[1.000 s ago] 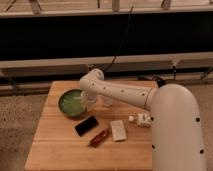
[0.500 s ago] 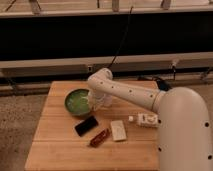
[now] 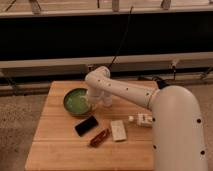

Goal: Drag the ceramic bowl in a circle

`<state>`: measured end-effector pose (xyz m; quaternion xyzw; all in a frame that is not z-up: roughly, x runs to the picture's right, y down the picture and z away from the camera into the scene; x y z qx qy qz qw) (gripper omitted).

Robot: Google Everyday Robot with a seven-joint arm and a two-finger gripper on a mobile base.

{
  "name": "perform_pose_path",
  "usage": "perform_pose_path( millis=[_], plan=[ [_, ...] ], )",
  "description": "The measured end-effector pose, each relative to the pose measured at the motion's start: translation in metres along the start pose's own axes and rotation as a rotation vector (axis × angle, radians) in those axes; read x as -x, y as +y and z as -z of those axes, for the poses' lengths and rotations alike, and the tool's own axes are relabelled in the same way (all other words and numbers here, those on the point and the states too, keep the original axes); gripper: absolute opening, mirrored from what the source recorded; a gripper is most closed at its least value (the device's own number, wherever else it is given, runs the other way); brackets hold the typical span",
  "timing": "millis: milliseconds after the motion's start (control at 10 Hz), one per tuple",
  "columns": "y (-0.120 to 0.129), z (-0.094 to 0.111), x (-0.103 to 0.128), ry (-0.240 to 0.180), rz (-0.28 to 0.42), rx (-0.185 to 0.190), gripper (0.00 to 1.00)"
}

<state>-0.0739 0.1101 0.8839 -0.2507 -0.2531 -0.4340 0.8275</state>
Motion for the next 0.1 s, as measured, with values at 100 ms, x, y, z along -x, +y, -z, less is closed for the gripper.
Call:
perform_pose_path(
  millis=[100],
  plan=[
    [-0.0003,0.0003,-0.0023,0.0,0.002,0.0,0.0]
  ],
)
